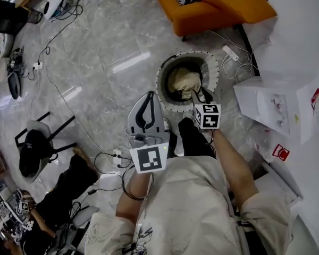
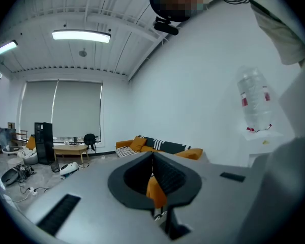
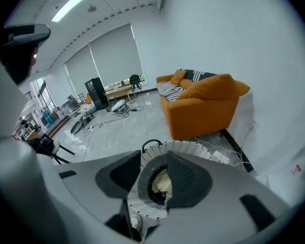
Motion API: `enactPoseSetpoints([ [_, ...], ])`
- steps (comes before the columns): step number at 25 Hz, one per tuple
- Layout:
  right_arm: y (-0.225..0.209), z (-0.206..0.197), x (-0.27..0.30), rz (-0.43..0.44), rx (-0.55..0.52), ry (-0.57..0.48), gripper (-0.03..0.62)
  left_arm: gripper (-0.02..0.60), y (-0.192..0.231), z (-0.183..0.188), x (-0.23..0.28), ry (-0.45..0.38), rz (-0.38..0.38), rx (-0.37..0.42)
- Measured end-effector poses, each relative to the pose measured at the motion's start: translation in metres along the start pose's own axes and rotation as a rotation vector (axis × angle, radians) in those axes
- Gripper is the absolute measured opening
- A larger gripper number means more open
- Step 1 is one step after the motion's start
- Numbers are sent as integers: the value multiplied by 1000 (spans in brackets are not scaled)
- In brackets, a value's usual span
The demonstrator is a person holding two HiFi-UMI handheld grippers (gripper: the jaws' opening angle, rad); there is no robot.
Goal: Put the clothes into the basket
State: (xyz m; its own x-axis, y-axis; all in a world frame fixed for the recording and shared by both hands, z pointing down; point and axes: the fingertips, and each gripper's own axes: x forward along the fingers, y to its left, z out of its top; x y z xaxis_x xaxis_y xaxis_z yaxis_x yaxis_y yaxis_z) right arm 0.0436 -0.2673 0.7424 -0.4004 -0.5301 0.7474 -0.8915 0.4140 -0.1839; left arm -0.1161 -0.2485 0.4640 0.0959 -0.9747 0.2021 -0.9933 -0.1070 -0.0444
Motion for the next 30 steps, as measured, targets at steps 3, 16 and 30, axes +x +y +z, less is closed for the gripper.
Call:
enactPoseSetpoints([
  [3, 5, 21, -28, -5, -43, -68, 147, 2, -1, 9, -4, -23, -11, -3],
  [16, 28, 134, -183, -52, -132, -455, 147, 2, -7, 38, -31, -93, -60, 12],
  [30, 61, 244, -316, -98, -230, -853, 142, 2, -1, 106, -51, -208, -54, 49],
])
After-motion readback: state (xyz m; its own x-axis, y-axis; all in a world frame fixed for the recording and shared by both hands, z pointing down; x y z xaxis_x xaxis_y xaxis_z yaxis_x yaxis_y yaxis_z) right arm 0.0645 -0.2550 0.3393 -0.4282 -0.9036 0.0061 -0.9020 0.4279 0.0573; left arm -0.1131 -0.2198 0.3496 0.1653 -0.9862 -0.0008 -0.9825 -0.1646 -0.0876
